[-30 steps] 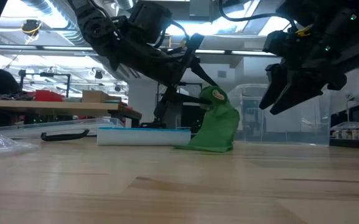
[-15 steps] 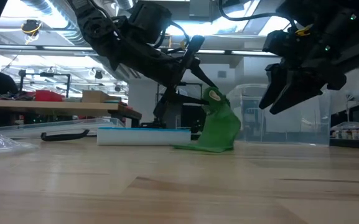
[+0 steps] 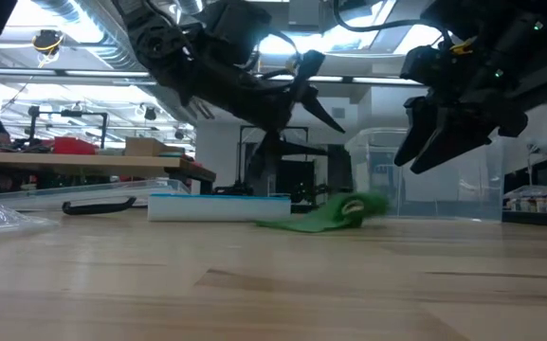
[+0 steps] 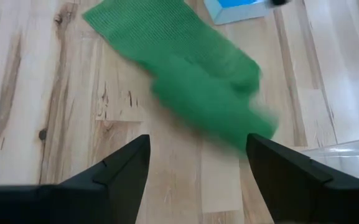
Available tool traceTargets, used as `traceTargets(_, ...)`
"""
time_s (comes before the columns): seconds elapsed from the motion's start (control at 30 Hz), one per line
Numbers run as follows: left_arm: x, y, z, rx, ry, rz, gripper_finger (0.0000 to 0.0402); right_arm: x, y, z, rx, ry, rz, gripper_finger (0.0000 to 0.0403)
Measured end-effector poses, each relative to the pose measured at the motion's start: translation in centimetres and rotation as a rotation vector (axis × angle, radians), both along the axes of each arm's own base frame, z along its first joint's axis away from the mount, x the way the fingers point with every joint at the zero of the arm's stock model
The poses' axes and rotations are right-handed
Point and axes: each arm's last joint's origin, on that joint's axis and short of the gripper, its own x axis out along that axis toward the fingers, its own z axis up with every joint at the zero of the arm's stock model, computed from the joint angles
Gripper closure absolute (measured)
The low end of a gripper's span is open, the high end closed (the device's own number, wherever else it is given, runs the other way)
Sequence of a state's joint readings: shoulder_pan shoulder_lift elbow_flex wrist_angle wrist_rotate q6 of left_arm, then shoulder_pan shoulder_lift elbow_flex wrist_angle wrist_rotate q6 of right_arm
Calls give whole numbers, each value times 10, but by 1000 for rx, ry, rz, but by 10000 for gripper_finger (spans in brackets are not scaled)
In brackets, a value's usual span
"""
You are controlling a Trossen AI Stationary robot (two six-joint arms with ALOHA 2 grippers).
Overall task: Roll bandage
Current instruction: Roll the green bandage
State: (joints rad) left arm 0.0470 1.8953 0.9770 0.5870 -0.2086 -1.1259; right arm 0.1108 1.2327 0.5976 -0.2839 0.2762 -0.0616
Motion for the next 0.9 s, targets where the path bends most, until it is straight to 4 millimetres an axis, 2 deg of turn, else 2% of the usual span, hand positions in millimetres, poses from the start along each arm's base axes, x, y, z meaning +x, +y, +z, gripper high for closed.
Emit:
traceTargets(0.1, 8, -12, -3, -20, 1, -93, 240, 0, 0, 0, 0, 6, -1, 132)
traceTargets(0.23, 9, -27, -3, -10, 8, -264, 241, -1, 1, -1, 38, 14, 21, 132)
traceTargets(0.43, 8, -40, -4, 37, 20, -382, 273, -1, 4, -1, 134, 12, 38, 132)
traceTargets(0.57, 5, -45, -11, 61, 108, -420, 301, 2, 5, 1, 174, -19, 67, 132)
traceTargets(0.73, -5, -49, -28, 58, 309, -424, 340, 11, 8, 5, 190, -99, 165, 132)
traceTargets(0.9, -8, -47, -33, 149, 387, -343, 386, 24, 10, -8, 159, -101, 216, 132)
